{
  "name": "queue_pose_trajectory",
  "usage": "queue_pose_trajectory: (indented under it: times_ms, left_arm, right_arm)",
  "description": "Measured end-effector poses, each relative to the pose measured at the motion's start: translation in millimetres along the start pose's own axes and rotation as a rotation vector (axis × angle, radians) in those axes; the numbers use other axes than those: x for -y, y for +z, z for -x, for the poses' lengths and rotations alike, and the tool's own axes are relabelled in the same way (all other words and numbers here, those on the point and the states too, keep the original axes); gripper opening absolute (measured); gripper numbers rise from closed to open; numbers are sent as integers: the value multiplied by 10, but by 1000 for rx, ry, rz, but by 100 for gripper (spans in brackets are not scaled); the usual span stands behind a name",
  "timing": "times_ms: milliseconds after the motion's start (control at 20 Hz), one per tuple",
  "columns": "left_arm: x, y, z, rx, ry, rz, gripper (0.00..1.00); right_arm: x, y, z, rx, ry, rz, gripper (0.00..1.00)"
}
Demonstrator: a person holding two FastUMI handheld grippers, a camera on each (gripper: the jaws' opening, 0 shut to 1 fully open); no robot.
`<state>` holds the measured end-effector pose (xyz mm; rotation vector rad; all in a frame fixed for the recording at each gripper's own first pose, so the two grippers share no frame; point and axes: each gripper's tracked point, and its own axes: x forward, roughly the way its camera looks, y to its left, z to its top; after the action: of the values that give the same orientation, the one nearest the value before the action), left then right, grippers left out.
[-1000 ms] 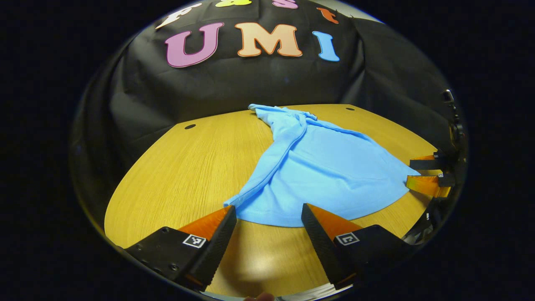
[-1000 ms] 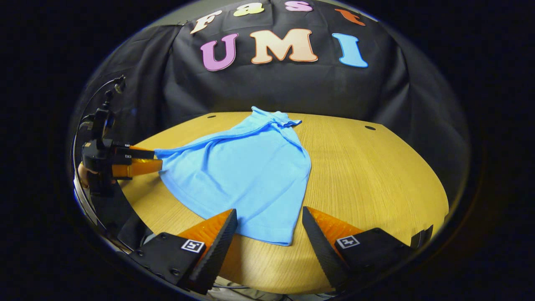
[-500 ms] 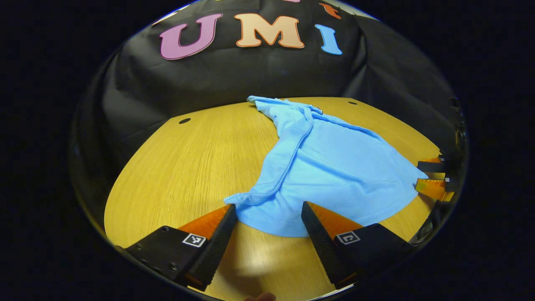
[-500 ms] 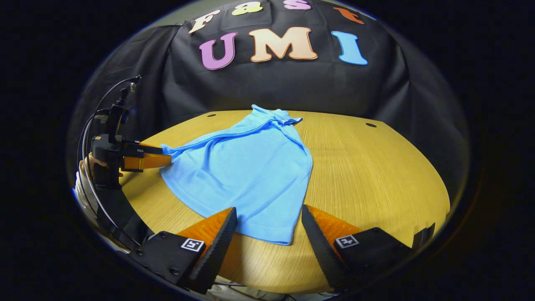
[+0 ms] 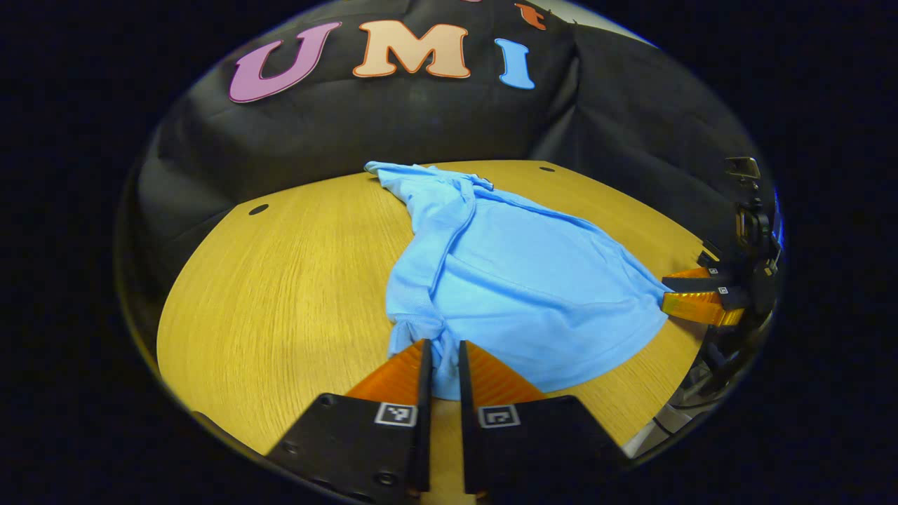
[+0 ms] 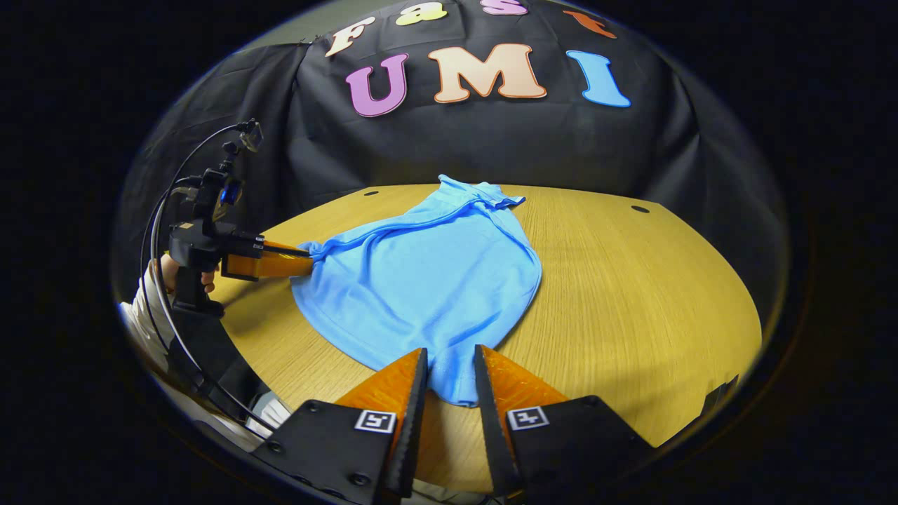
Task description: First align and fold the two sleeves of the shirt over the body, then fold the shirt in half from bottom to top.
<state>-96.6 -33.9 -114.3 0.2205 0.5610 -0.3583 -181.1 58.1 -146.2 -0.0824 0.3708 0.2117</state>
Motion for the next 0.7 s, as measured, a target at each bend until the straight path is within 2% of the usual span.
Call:
queue_pose_trajectory:
  times_ms: [50, 100, 200, 250, 500, 700]
  left_arm:
    - [18, -5, -1, -4, 4, -17, 6]
    - [19, -4, 1, -9, 12, -31, 2]
    - [30, -1, 9, -14, 18, -27, 0]
    - [42, 1, 9, -10, 13, -10, 0]
    - [37, 131, 121, 43, 3, 67, 0]
    - [59, 408, 241, 110, -3, 73, 0]
  right_arm:
    - [-11, 3, -9, -7, 6, -17, 27]
    - [-1, 6, -13, -9, 10, -24, 21]
    - [-1, 6, -14, -14, 12, -39, 18]
    - [-14, 11, -9, -15, 14, -41, 6]
    - [18, 77, -11, -16, -1, -2, 6]
    - [19, 374, -10, 21, -2, -8, 6]
